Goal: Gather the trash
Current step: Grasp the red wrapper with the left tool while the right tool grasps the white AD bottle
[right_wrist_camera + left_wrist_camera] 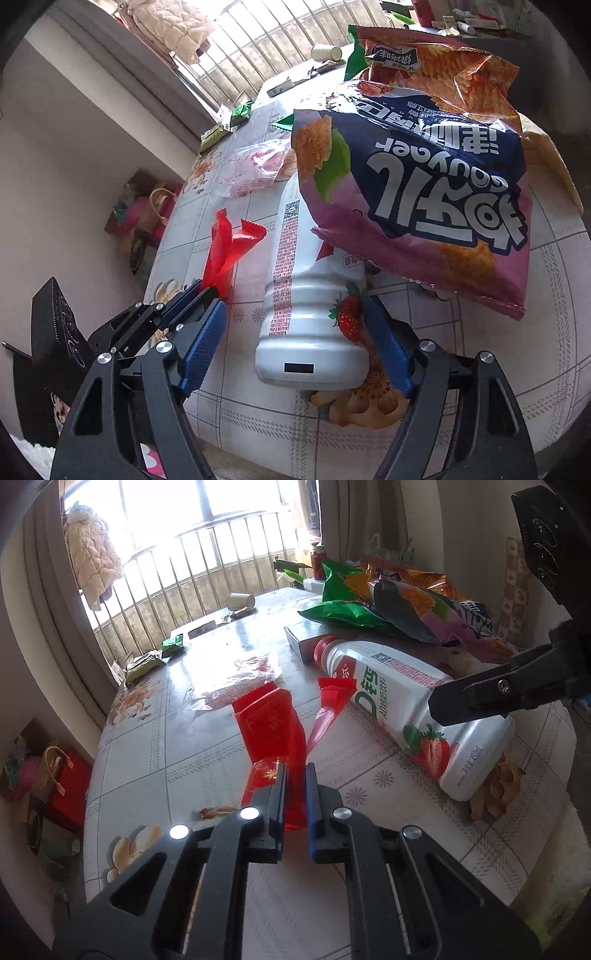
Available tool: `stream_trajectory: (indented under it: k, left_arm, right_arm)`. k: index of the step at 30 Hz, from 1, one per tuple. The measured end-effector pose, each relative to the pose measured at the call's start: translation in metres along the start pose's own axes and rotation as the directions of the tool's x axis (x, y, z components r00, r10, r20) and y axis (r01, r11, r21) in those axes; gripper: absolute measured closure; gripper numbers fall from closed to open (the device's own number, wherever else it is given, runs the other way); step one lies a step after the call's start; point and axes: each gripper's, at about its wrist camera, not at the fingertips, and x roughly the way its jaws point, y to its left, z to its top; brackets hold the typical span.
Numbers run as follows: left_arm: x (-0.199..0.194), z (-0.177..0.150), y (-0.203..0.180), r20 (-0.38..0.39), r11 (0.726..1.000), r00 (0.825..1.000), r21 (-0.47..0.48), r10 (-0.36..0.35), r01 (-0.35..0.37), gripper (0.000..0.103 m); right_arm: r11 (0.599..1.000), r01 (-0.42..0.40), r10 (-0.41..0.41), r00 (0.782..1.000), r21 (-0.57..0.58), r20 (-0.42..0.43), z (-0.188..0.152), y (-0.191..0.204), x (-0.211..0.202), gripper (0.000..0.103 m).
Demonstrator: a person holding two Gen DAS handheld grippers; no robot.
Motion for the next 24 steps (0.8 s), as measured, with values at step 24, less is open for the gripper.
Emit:
stream_trajectory:
  k: [24]
  left_arm:
    - [-0.019,-0.033,0.049,-0.060,0.914,0.954,-0.310,-0.295,0.263,0.100]
  right_arm:
    - [0.994,-0.064,0.076,0.986,0.083,-0.146,-0.030,-0.012,-0.020,0.036]
